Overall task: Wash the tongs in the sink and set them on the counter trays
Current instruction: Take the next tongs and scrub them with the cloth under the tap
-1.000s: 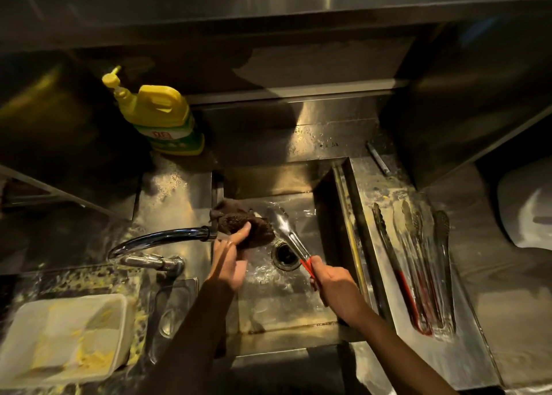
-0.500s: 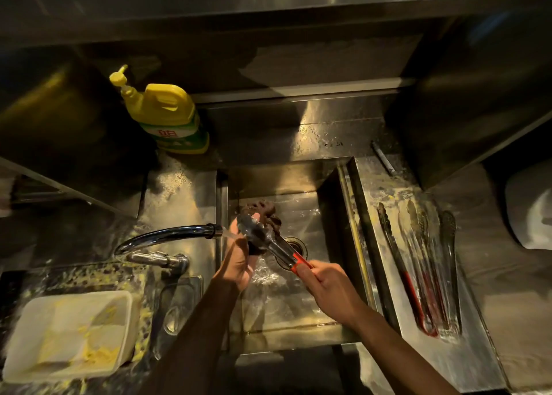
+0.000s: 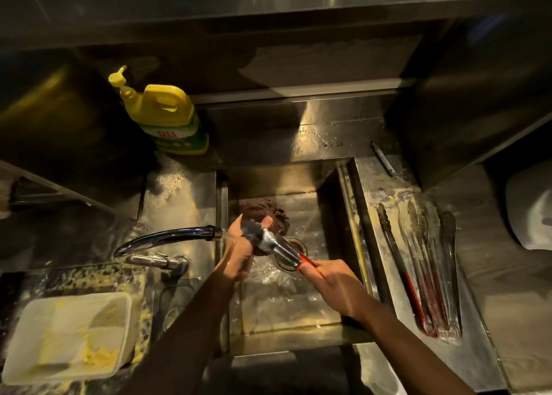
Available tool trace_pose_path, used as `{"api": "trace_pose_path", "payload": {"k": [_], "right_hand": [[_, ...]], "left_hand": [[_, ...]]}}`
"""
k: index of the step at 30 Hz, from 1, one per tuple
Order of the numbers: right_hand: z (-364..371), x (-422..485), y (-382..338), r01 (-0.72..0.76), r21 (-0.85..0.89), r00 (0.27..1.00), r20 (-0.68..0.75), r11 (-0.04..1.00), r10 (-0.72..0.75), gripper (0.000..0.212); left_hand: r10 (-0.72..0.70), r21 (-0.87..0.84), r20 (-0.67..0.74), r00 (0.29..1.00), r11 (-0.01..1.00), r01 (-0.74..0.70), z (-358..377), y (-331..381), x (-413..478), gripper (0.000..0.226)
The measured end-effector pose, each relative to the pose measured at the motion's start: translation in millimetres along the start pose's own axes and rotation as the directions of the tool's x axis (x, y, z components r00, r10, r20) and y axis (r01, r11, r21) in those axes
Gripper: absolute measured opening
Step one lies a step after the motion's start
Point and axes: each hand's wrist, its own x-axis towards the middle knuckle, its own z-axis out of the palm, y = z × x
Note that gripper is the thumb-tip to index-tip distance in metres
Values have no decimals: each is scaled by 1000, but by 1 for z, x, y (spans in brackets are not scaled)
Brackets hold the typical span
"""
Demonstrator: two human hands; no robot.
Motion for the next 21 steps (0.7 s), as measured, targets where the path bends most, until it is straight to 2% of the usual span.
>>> {"api": "trace_pose_path", "payload": {"k": [1,2,3,4,6,8,10,11,12,14,15,17,19,21], "right_hand": [[-2,3,0,50,-101,997,-55,994,-56,43],[-3,5,2,67,-117,998,-5,991,-68,24],[-4,8,8,92,-194,994,69,977,-80,15],[-4,11,11,123,-220,990,97,968,-104,22],[-2,14,9,98,-104,989,123,990,-85,30],[-2,10,2,84,-142,996,2,986,-85,22],[-6,10,-1,-172,30,985,-6,985,172,73],[-6,11,-1,-248,77,969,24,966,247,85],[-4,11,-3,-267,73,964,29,961,265,87],[1,9,-3,-256,18,967,8,967,256,83],[3,9,-1,-241,-15,970,-21,970,241,81],[7,10,15,-205,-163,976,-113,965,188,80],[6,11,22,-205,-344,977,-134,916,168,69],[5,13,21,-267,-231,959,-156,936,235,60]], "left_hand": [[20,-24,-2,1000,1000,-20,-3,-6,2,12],[40,-69,-2,999,997,-40,-6,-11,1,11],[62,-132,9,998,989,-61,-7,-14,-2,12],[88,-189,6,996,978,-85,-9,-16,-4,11],[83,-250,-40,996,964,-91,-8,-17,-4,7],[22,-282,-90,996,958,-46,-8,-19,2,7],[25,-252,-126,992,966,-56,-7,-25,4,12],[27,-240,-144,989,969,-61,-8,-30,5,21],[25,-235,-152,988,970,-60,-8,-35,5,24],[11,-222,-204,979,973,-58,-9,-40,6,13],[-4,-219,-238,971,974,-50,-8,-39,5,17],[-12,-221,-294,956,974,-55,-9,-36,3,47],[3,-249,-285,959,965,-77,-12,-33,-3,49],[-13,-272,-224,974,961,-50,-14,-37,-5,46]]}}
